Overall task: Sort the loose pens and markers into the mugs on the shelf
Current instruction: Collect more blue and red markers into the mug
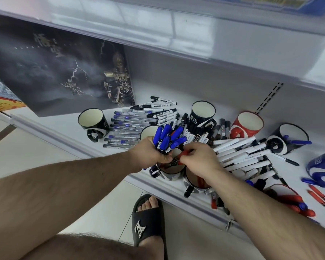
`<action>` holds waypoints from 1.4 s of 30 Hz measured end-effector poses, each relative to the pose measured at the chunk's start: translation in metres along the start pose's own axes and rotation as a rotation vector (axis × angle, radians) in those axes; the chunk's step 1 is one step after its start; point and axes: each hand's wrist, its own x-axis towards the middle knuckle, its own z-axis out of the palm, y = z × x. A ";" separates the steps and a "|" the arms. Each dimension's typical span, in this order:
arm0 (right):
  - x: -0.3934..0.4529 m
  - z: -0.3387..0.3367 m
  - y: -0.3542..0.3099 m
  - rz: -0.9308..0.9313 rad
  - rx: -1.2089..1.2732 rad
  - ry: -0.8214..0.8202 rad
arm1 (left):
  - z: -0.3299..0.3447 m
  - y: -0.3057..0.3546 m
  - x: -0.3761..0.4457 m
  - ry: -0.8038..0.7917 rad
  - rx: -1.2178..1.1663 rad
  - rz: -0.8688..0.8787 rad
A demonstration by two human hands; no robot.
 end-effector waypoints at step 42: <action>-0.022 -0.017 -0.025 -0.402 -0.204 0.169 | 0.046 0.015 0.022 0.005 0.741 0.041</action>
